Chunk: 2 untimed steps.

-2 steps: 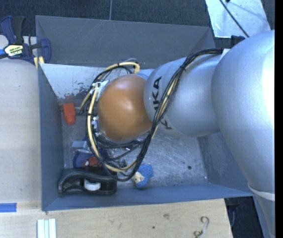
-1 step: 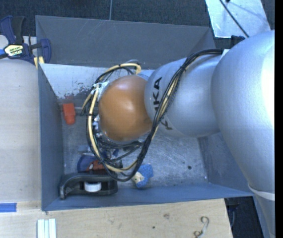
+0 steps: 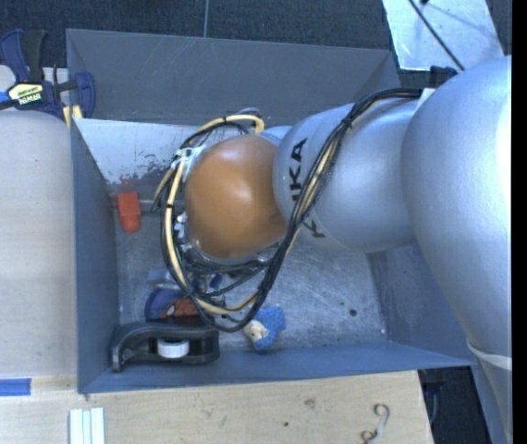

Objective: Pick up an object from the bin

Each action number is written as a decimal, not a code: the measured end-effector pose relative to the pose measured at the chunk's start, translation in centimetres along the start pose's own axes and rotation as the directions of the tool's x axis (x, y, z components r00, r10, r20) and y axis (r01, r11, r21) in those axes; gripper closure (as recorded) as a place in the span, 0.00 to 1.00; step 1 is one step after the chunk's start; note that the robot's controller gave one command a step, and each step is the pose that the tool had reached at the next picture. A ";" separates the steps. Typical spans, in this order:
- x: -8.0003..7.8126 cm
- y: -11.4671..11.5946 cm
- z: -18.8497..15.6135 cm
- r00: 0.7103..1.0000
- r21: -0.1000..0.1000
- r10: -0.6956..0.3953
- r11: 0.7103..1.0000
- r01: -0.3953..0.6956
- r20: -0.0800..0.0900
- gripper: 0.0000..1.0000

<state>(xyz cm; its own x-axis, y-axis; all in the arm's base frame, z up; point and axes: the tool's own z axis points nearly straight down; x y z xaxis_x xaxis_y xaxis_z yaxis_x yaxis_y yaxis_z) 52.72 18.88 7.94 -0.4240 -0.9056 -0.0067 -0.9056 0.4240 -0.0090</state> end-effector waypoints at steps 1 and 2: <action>-0.1 -0.4 -4.7 1.000 0.001 0.006 1.000 -0.006 0.002 1.00; -0.1 -0.7 -5.1 1.000 0.001 0.013 1.000 -0.013 0.003 1.00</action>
Offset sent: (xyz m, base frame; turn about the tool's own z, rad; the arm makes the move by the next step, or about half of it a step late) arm 0.0000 0.0001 0.0443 0.0000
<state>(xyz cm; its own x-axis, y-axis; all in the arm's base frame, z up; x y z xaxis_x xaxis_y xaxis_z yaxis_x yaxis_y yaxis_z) 53.39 18.69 13.03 -0.4359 -0.8999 -0.0095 -0.8999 0.4360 -0.0097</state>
